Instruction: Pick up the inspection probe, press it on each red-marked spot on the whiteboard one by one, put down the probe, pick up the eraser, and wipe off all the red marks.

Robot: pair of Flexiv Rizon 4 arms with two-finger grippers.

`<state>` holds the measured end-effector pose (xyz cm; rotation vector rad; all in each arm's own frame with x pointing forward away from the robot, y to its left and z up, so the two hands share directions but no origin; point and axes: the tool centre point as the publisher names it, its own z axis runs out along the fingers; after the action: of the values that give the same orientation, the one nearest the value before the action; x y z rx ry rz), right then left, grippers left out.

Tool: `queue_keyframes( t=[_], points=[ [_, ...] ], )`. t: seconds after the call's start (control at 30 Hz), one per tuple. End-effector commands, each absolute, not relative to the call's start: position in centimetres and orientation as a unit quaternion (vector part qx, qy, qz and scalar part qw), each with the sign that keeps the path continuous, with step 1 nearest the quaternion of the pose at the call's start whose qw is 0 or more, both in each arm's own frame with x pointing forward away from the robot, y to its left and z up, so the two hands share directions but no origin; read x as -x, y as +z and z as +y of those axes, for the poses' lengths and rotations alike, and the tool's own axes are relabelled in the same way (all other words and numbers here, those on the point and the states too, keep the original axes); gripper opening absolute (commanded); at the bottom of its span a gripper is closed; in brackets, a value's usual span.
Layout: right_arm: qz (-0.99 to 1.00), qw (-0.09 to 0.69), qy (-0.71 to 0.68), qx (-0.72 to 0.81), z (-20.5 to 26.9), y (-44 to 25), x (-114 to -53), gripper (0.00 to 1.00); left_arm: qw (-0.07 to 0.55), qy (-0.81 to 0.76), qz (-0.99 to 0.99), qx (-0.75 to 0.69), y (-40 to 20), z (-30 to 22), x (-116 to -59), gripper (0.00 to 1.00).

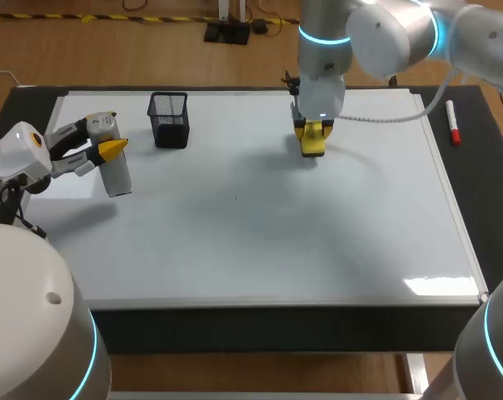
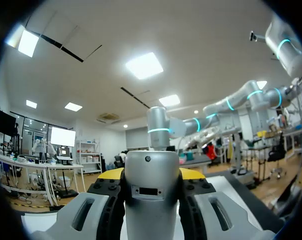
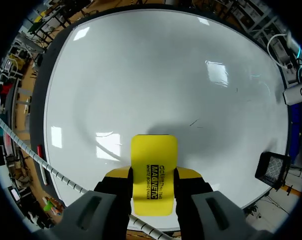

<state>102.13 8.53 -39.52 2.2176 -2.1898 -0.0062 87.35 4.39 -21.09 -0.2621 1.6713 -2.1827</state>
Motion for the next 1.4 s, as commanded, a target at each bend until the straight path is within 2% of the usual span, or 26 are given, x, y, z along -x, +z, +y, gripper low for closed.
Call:
queue_keyframes(
  t=[0.03,1.0,1.03,1.07,1.4],
  points=[
    [-0.702,0.031,-0.013,-0.712,8.5,-39.6,-103.4,0.00,0.189,-0.776,0.594,0.093,-21.0,4.4,-87.3,0.00],
    [-0.701,0.063,-0.036,-0.709,7.6,-42.2,-106.1,0.00,0.189,-0.776,0.594,0.093,-21.0,4.4,-87.3,0.00],
    [-0.701,0.064,-0.033,-0.709,7.6,-42.2,-106.2,0.25,0.189,-0.776,0.594,0.093,-21.0,4.4,-87.3,0.00],
    [-0.701,0.063,-0.033,-0.710,7.6,-42.2,-106.2,1.00,0.189,-0.776,0.594,0.093,-21.0,4.4,-87.3,0.00],
    [-0.722,0.043,-0.032,-0.690,6.9,-40.8,-105.3,1.00,0.189,-0.776,0.594,0.093,-21.0,4.4,-87.3,0.00]
  ],
)
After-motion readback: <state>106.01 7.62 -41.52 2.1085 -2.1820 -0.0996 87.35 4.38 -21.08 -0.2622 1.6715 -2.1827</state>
